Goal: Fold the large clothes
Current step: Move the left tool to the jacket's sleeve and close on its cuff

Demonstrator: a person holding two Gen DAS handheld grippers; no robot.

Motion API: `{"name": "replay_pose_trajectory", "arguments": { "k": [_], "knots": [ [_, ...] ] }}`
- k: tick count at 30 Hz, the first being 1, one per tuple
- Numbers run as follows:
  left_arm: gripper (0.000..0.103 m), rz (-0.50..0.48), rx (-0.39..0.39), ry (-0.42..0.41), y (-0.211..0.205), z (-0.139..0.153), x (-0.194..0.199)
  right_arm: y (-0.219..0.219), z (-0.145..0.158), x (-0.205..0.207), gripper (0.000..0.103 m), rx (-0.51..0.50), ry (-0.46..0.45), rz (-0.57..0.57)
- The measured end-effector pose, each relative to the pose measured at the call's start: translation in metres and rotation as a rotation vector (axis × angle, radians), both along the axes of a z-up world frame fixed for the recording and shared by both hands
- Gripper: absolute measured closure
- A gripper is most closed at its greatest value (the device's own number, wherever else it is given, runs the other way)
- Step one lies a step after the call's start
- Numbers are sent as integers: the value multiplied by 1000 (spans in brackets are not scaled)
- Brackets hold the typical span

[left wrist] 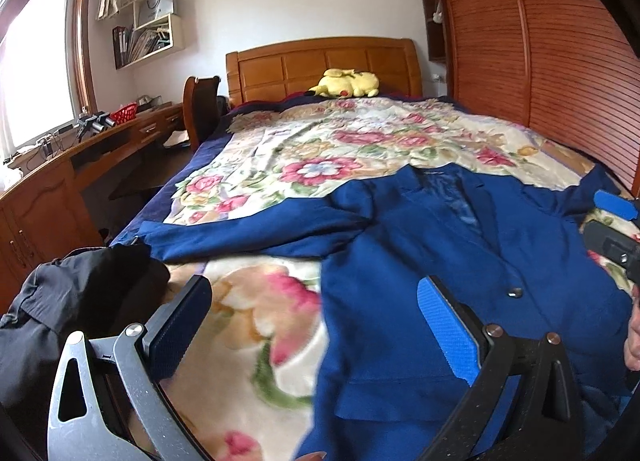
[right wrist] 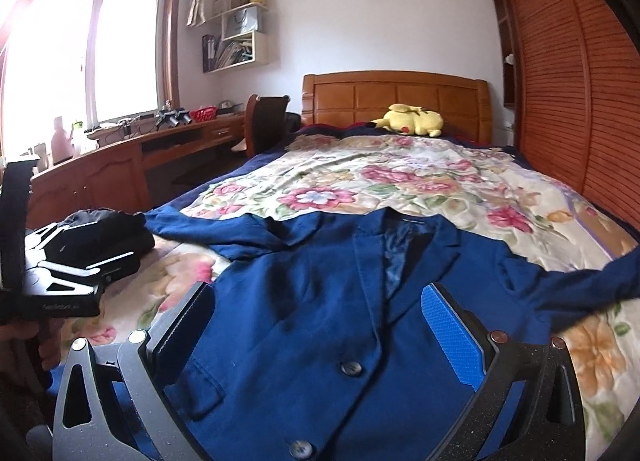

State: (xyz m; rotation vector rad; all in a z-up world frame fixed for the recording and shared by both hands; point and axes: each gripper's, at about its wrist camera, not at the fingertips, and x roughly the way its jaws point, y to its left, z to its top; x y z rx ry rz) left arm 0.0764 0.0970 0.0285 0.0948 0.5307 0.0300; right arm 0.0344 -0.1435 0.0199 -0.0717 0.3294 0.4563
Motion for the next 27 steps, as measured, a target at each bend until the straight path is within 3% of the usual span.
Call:
{"name": "replay_pose_trajectory", "arguments": {
  "k": [10, 18, 27],
  "knots": [
    [0, 19, 21, 88, 34, -20, 57, 26, -9, 37, 0, -44, 41, 59],
    [0, 33, 23, 151, 49, -34, 105, 21, -10, 50, 0, -66, 91, 59],
    [3, 74, 139, 232, 63, -53, 158, 27, -5, 39, 0, -75, 92, 65]
  ]
}}
